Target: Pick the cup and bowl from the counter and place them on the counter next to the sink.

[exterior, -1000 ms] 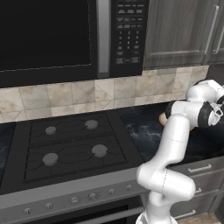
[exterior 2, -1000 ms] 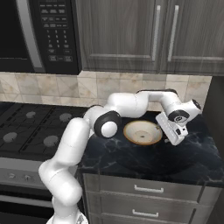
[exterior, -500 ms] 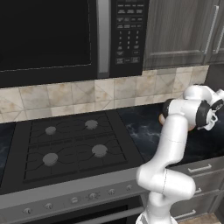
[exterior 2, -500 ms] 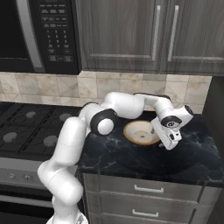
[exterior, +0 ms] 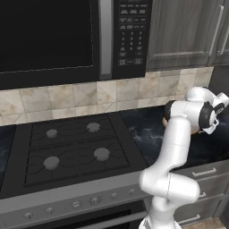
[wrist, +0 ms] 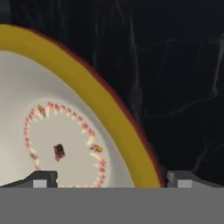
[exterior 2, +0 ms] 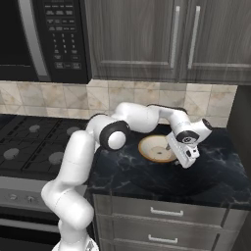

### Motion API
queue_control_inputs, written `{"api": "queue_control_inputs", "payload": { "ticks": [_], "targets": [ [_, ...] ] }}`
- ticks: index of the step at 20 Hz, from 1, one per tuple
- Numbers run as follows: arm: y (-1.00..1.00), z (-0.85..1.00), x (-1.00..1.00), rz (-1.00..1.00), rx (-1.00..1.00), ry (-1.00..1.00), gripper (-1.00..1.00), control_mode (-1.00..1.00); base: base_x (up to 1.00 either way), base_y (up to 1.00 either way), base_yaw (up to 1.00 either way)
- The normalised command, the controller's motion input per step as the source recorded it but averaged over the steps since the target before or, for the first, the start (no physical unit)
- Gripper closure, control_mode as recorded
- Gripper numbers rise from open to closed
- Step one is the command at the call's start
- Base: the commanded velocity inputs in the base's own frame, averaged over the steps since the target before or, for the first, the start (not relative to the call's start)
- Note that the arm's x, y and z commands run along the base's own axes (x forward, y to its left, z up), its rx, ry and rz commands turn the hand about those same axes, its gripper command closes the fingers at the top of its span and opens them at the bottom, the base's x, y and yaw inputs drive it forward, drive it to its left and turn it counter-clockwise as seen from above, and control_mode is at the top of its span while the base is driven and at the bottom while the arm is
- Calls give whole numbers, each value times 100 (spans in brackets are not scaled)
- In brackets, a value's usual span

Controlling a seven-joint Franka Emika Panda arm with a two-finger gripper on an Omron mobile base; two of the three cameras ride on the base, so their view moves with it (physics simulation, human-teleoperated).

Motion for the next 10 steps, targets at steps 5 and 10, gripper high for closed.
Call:
{"api": "queue_control_inputs", "payload": {
  "ticks": [5,10],
  "targets": [
    [27,-4,6,0,0,0,-100,-100,0,0,0],
    [6,0,0,0,0,0,-100,-100,0,0,0]
  ]
}}
